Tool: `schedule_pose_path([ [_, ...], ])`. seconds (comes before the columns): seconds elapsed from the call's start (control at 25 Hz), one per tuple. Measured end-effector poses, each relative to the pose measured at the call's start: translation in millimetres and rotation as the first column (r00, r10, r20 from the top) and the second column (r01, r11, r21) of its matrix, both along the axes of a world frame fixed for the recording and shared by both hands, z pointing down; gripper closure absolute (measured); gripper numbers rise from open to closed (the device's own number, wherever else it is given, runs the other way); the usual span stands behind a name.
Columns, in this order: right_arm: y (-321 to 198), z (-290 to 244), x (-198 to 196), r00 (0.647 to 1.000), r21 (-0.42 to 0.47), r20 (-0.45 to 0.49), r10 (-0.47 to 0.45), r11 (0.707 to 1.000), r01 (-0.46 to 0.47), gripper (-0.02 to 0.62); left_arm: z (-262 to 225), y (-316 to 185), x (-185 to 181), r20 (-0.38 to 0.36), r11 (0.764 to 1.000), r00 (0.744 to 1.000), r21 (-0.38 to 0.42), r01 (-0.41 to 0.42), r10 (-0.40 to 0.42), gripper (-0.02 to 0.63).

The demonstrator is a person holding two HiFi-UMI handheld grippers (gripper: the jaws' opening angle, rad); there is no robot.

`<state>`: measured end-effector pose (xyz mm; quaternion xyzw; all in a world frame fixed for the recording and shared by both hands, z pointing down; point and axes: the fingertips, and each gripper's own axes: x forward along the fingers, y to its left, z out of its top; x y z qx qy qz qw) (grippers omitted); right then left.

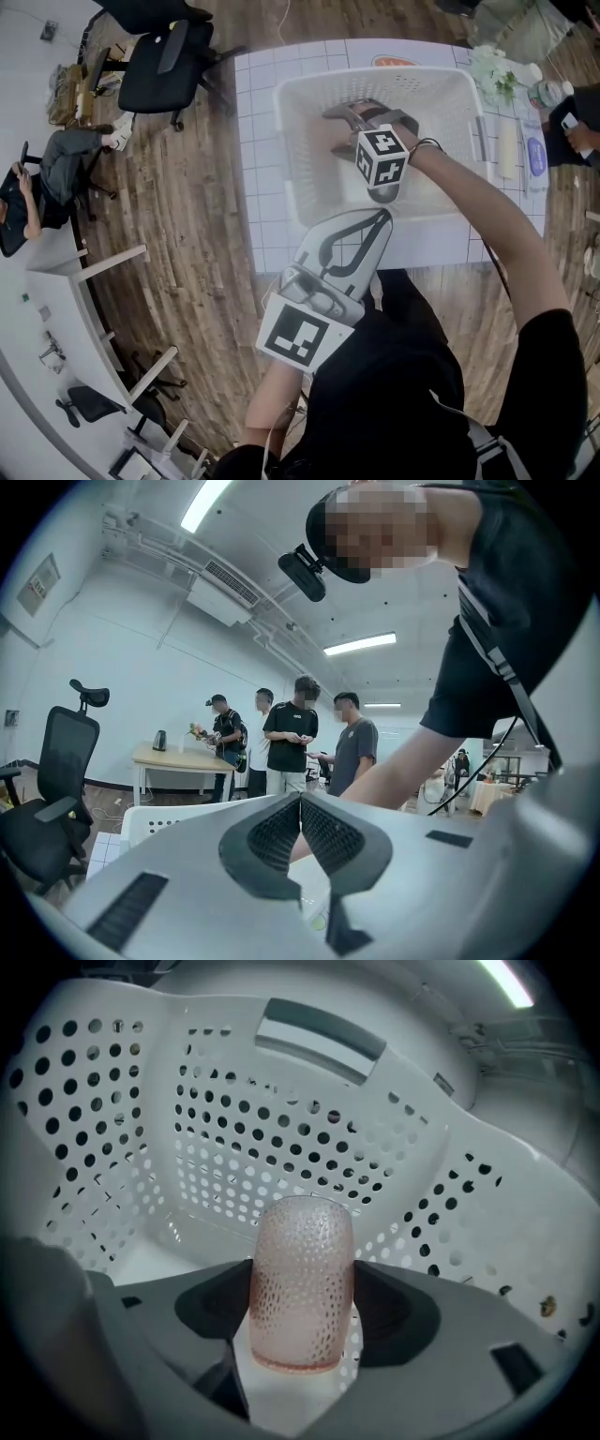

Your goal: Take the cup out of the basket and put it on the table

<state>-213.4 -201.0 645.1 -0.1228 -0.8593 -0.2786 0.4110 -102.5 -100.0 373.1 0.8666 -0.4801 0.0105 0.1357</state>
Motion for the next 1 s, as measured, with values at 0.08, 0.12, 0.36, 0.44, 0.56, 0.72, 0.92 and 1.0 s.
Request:
schedule_pose_path([
  [0.08,2,-10,2,1.000,-0.015,0.017,0.016,1.000,-0.015,0.251,0,2,-1,-0.005,1.000,1.000,0.003,0.007,-0.007,0.595],
  [0.12,3,-15,3,0.999,-0.023,0.024,0.022,1.000,-0.021,0.250,0,3,-1,-0.009,1.000,1.000,0.003,0.011,-0.011,0.595],
  [0.36,5,-47,13,0.994,-0.076,0.076,0.073,0.995,-0.067,0.251,-1,6,-5,-0.049,0.999,0.997,0.004,0.054,-0.054,0.595],
  [0.44,6,-58,17,0.990,-0.102,0.095,0.100,0.991,-0.090,0.251,-4,7,-6,-0.052,0.998,0.997,0.009,0.062,-0.062,0.595],
  [0.56,8,-74,26,0.982,-0.139,0.124,0.141,0.983,-0.124,0.251,-9,9,-7,-0.048,0.997,0.996,0.023,0.070,-0.069,0.595],
  [0.72,12,-100,36,0.970,-0.163,0.166,0.177,0.975,-0.150,0.252,-14,13,-5,-0.035,0.997,0.997,0.033,0.073,-0.072,0.595],
  [0.92,6,-138,44,0.950,-0.177,0.228,0.211,0.969,-0.173,0.251,-21,12,-1,0.006,0.995,0.998,0.069,0.065,-0.066,0.595],
  [1.0,7,-156,48,0.938,-0.191,0.261,0.228,0.965,-0.181,0.252,-25,14,2,0.010,0.995,0.998,0.078,0.063,-0.064,0.595],
])
